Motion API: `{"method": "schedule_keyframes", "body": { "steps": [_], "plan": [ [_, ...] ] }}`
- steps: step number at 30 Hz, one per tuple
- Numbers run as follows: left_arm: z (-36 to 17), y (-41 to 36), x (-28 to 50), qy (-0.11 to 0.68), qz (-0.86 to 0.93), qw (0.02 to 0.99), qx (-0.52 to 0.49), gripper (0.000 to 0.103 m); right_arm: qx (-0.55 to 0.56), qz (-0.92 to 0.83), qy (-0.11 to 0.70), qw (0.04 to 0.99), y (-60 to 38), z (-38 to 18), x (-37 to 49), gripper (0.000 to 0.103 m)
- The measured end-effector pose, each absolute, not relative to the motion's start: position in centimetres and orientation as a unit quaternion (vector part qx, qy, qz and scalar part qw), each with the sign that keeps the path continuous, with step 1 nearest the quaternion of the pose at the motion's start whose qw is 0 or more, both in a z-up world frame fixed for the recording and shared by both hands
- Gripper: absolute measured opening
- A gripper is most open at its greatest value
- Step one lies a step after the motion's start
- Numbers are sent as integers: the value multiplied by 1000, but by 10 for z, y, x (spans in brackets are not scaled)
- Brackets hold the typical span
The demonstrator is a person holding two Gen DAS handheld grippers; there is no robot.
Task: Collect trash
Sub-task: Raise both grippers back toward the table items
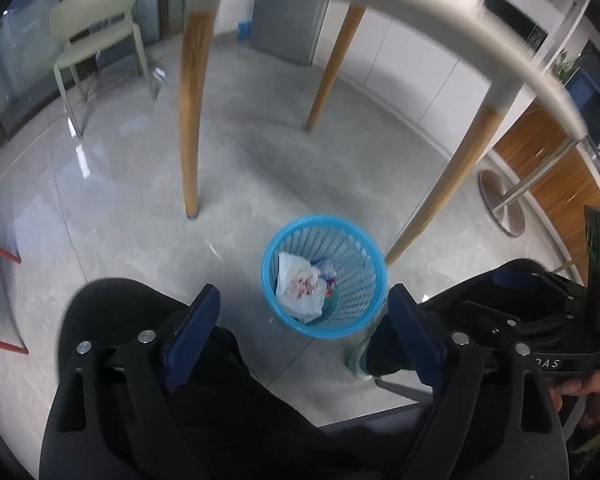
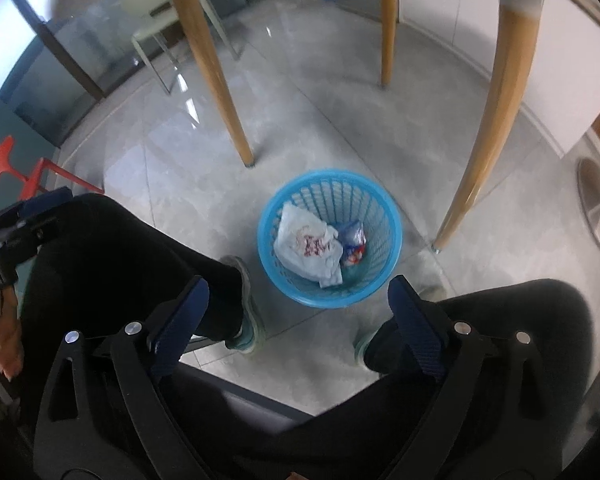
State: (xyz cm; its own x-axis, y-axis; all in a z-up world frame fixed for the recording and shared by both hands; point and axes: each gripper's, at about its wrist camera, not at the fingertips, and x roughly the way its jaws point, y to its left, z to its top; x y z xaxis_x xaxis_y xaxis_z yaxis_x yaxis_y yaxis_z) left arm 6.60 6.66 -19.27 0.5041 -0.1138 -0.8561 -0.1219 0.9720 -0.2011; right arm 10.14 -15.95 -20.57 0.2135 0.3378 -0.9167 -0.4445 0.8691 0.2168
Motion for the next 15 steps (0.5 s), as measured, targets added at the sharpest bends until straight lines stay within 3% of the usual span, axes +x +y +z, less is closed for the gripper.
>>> {"method": "schedule_keyframes", "body": {
  "steps": [8,15],
  "plan": [
    [-132,80,48,433,18,895,-108,97,-42,281,507,814,-167,-123,84,94],
    [-92,99,42,377,54,916,-128,97,-30,294,442,847,-164,-51,98,94]
  ]
}}
